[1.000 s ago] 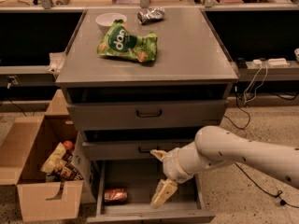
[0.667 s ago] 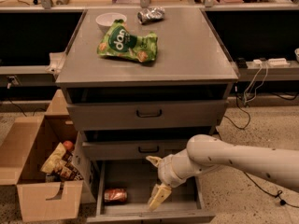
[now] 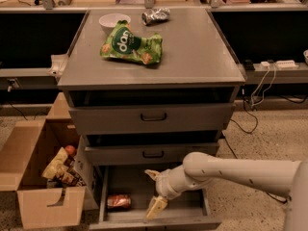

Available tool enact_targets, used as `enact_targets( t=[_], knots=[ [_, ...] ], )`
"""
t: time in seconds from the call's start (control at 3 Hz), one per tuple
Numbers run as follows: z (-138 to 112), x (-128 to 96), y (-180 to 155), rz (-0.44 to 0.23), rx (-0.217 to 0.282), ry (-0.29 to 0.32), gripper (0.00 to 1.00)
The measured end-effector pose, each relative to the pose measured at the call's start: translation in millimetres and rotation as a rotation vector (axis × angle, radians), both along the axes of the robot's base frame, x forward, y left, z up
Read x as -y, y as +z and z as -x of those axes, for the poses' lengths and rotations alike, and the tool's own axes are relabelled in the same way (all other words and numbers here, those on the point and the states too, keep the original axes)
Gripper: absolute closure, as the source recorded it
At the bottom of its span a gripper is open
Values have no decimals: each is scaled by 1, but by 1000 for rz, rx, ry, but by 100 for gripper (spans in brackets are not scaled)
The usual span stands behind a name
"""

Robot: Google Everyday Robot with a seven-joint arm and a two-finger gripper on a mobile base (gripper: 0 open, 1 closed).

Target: Pick coke can from bottom drawer and place on counter

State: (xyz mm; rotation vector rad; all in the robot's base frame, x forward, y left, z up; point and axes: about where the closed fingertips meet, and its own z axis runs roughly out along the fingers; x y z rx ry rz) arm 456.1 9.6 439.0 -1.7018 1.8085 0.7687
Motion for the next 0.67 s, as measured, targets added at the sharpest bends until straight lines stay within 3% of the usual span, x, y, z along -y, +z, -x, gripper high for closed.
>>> enact_targets(
  t=[0.33, 0.67],
  knots=[
    [-9, -16, -30, -48, -12, -3, 0],
    [-12, -35, -65, -136, -51, -24, 0]
  ],
)
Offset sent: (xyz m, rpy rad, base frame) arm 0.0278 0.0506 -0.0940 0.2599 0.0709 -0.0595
